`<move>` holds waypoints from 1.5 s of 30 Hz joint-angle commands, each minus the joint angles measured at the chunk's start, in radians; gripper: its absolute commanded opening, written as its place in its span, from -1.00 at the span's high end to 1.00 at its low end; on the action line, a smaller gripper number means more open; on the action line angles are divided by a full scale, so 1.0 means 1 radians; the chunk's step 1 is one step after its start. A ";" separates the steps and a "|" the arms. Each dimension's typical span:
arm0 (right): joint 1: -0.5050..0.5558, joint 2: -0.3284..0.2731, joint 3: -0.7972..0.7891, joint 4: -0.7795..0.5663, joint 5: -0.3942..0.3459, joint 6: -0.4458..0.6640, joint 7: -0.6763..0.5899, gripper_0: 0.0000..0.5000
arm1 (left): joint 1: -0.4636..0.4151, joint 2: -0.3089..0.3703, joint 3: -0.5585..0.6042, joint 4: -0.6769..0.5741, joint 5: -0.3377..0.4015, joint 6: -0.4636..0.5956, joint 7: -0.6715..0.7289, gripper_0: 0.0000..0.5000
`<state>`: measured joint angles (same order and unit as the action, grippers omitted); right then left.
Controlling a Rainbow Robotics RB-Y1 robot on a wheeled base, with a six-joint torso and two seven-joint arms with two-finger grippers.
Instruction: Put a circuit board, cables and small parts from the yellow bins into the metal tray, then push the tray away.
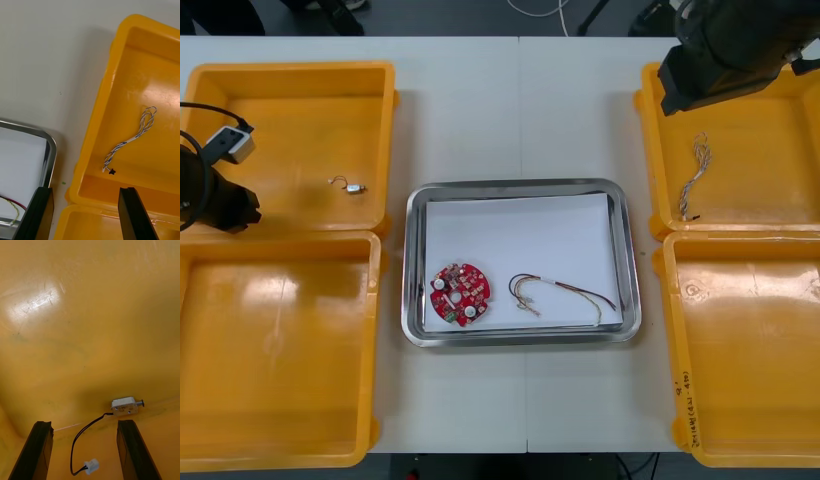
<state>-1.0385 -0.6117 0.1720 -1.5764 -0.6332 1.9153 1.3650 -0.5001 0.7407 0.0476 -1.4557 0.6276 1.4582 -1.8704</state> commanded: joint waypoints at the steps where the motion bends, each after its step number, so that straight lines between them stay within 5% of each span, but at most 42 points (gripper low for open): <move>1: -0.032 -0.016 -0.062 0.015 0.078 0.005 -0.034 -1.00 | 0.018 0.051 -0.011 -0.006 0.014 -0.007 -0.098 -1.00; 2: -0.032 -0.016 -0.062 0.018 0.089 0.005 -0.034 -1.00 | 0.018 0.051 -0.011 -0.006 0.014 -0.007 -0.098 -1.00; 3: -0.032 -0.016 -0.062 0.025 0.107 0.005 -0.034 -1.00 | 0.018 0.052 -0.011 -0.006 0.015 -0.007 -0.099 -0.60; 4: -0.034 -0.016 -0.063 0.035 0.124 0.005 -0.037 -1.00 | 0.018 0.051 -0.011 -0.006 0.015 -0.007 -0.101 0.02; 5: -0.032 -0.016 -0.065 0.038 0.132 0.005 -0.037 -1.00 | 0.018 0.051 -0.011 -0.006 0.015 -0.007 -0.101 0.27; 6: -0.034 -0.016 -0.068 0.052 0.144 0.005 -0.040 -1.00 | 0.018 0.051 -0.011 -0.006 0.015 -0.007 -0.101 0.79; 7: -0.034 -0.014 -0.077 0.067 0.150 0.005 -0.041 -1.00 | 0.018 0.051 -0.011 -0.006 0.015 -0.007 -0.102 0.99; 28: -0.107 0.015 -0.239 0.434 0.282 -0.075 -0.130 -1.00 | 0.000 0.059 0.011 -0.006 0.034 -0.007 -0.105 1.00; 45: -0.143 0.069 -0.259 0.619 0.339 -0.231 -0.417 -1.00 | -0.066 0.059 0.044 -0.017 0.052 -0.029 -0.105 1.00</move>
<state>-1.1217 -0.5610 -0.0596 -0.9770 -0.3022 1.7072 1.0197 -0.5100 0.7507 0.0566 -1.4548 0.6678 1.4440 -1.8806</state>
